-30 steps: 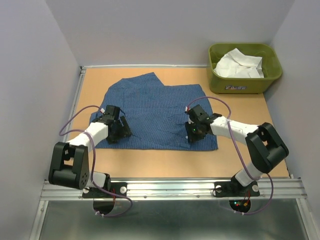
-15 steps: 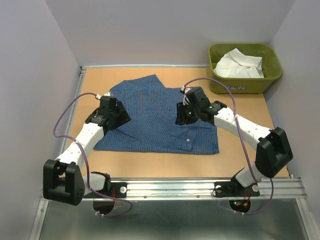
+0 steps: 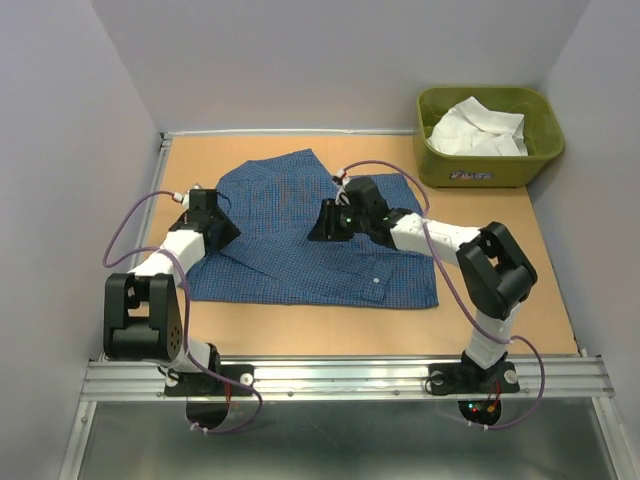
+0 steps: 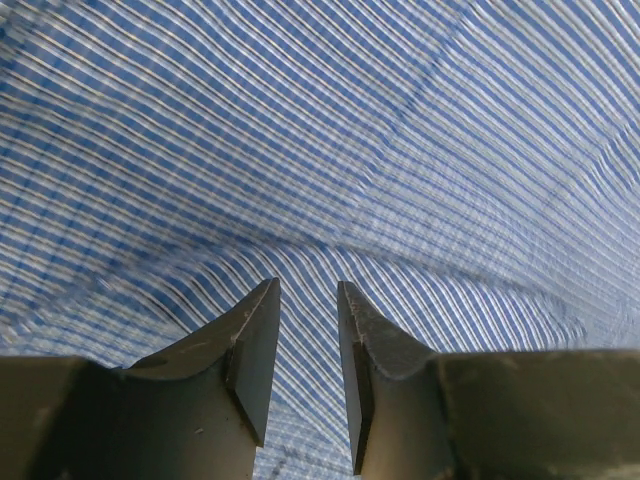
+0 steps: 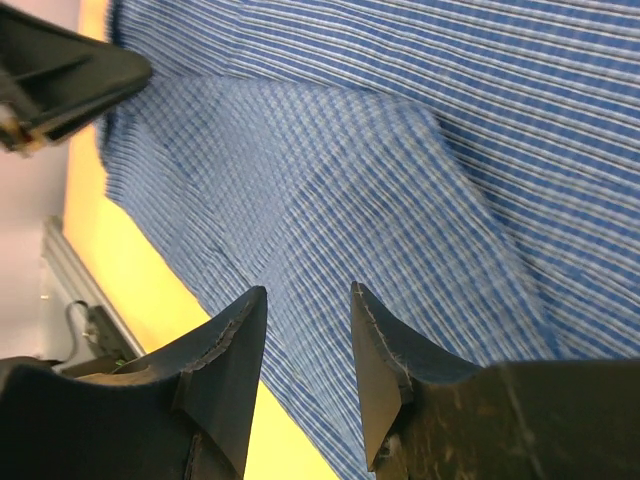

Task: Fold and stack the long sleeve shirts
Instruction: Fold the shirt

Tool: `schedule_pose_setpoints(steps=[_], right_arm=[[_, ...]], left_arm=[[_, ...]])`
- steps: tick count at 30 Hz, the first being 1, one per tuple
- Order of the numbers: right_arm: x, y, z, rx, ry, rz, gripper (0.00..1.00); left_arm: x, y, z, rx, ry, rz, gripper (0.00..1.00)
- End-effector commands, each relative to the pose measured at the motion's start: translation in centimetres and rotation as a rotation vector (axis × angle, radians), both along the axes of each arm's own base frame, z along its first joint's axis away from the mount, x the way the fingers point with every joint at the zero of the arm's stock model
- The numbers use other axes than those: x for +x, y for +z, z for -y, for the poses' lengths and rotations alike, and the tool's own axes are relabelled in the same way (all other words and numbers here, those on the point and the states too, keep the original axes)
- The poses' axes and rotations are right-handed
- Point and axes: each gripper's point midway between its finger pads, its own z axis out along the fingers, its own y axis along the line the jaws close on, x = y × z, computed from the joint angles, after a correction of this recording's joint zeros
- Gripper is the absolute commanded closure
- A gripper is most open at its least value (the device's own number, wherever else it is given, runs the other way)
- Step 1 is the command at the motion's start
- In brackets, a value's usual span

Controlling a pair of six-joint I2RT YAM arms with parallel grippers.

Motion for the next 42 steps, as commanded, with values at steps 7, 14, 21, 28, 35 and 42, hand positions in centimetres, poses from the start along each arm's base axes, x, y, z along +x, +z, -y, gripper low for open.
schedule_pose_setpoints(steps=[7, 14, 21, 28, 35, 42], right_arm=[[2.0, 4.8, -7.5, 0.352, 0.061, 0.092, 0.55], [2.1, 3.8, -11.2, 0.425, 0.109, 0.11, 0.49], [3.7, 1.3, -12.3, 0.441, 0.056, 0.124, 0.47], [5.5, -2.6, -10.5, 0.363, -0.057, 0.131, 0.46], [6.6, -5.6, -7.1, 0.302, -0.137, 0.111, 0.46], [7.5, -7.5, -3.4, 0.26, -0.213, 0.091, 0.46]], left_arm=[[-1.6, -4.6, -2.6, -0.032, 0.062, -0.091, 0.61], [-2.7, -6.3, -2.3, -0.072, 0.082, -0.149, 0.61], [-3.3, -6.7, -2.7, -0.058, 0.094, -0.174, 0.61], [-3.6, -6.8, -3.3, -0.04, 0.107, -0.189, 0.61], [-3.9, -7.1, -3.6, -0.033, 0.113, -0.209, 0.61], [-3.8, -6.8, -3.7, -0.029, 0.113, -0.203, 0.61]])
